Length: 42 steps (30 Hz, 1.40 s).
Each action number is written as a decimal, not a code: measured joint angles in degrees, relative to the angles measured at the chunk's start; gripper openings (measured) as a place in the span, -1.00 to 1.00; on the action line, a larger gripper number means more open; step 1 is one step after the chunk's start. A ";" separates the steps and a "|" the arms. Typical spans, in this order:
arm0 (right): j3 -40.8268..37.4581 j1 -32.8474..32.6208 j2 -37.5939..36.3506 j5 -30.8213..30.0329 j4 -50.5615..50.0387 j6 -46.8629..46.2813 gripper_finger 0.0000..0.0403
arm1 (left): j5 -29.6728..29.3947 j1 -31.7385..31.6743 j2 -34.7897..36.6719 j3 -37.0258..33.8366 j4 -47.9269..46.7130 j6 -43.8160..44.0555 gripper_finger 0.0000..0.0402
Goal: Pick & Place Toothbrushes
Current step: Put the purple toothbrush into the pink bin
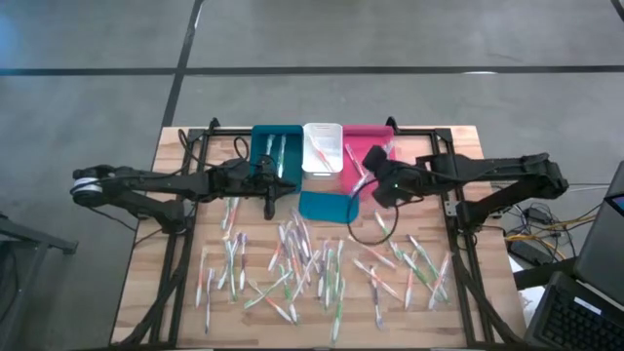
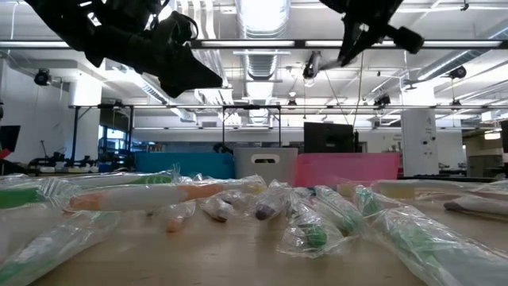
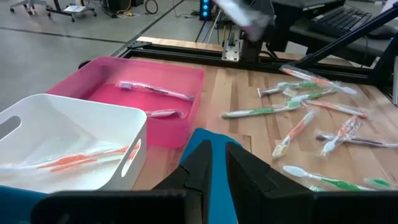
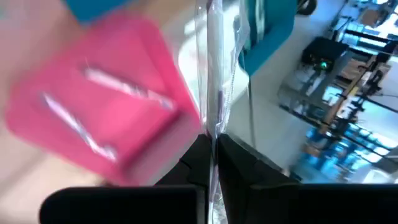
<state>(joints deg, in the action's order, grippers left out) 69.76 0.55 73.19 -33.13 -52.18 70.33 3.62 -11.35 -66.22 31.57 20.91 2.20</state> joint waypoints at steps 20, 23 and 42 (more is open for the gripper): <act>-0.02 25.62 11.99 6.59 -0.18 22.22 -0.95 | -0.02 0.00 0.00 0.00 -0.42 -0.48 -0.75; -0.02 27.33 14.12 6.63 1.24 26.36 -0.95 | -0.11 0.00 0.00 0.00 -0.41 -0.48 -0.75; -0.02 32.62 22.50 12.77 7.46 38.97 -0.94 | -0.26 -0.02 0.00 0.00 -0.39 -1.51 -0.75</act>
<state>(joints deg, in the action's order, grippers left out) 69.73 33.17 95.69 -20.37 -44.72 109.30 3.36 -11.38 -66.22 31.57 20.51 0.69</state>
